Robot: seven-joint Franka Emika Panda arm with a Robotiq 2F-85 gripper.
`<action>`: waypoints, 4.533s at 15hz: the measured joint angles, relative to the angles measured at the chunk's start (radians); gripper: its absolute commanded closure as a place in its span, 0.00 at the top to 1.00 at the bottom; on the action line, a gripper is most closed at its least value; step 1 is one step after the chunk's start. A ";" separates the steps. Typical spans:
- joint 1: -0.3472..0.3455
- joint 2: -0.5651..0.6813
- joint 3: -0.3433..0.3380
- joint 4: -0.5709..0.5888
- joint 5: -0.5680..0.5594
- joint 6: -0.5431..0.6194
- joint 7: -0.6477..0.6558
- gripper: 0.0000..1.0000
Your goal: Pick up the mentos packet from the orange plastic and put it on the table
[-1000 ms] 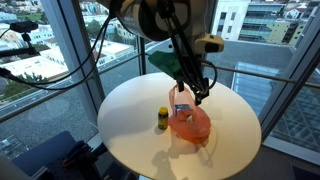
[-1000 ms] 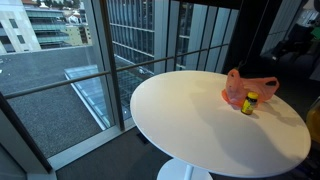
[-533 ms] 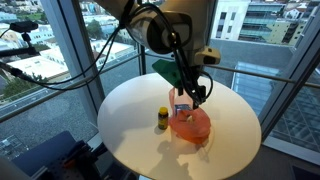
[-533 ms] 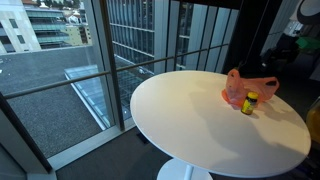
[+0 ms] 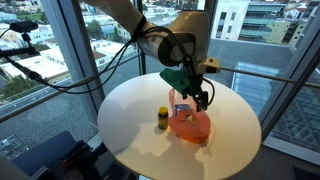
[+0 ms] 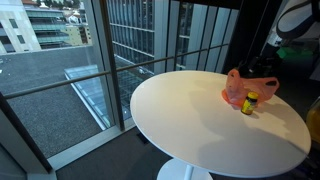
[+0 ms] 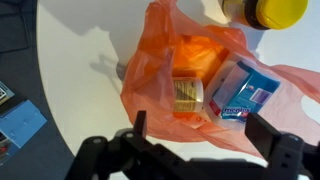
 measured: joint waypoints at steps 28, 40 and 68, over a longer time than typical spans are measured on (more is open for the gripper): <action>0.129 0.172 -0.029 0.101 -0.076 0.129 0.309 1.00; 0.129 0.197 -0.043 0.118 -0.076 0.086 0.351 1.00; 0.156 0.308 -0.042 0.162 -0.074 0.071 0.412 0.64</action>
